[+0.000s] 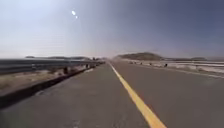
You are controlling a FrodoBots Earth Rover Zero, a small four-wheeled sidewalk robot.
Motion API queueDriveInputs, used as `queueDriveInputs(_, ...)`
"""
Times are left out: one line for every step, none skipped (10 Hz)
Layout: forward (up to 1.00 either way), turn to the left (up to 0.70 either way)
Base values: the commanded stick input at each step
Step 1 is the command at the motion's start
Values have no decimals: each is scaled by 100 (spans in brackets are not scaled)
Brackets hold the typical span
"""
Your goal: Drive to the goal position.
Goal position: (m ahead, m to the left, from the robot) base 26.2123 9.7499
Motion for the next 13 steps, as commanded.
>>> queueDriveInputs(50, 0)
queueDriveInputs(50, 0)
queueDriveInputs(50, 0)
queueDriveInputs(50, 0)
queueDriveInputs(50, 0)
queueDriveInputs(50, 0)
queueDriveInputs(50, 0)
queueDriveInputs(50, 0)
queueDriveInputs(50, 0)
queueDriveInputs(50, 0)
queueDriveInputs(50, 0)
queueDriveInputs(50, 0)
queueDriveInputs(50, 0)
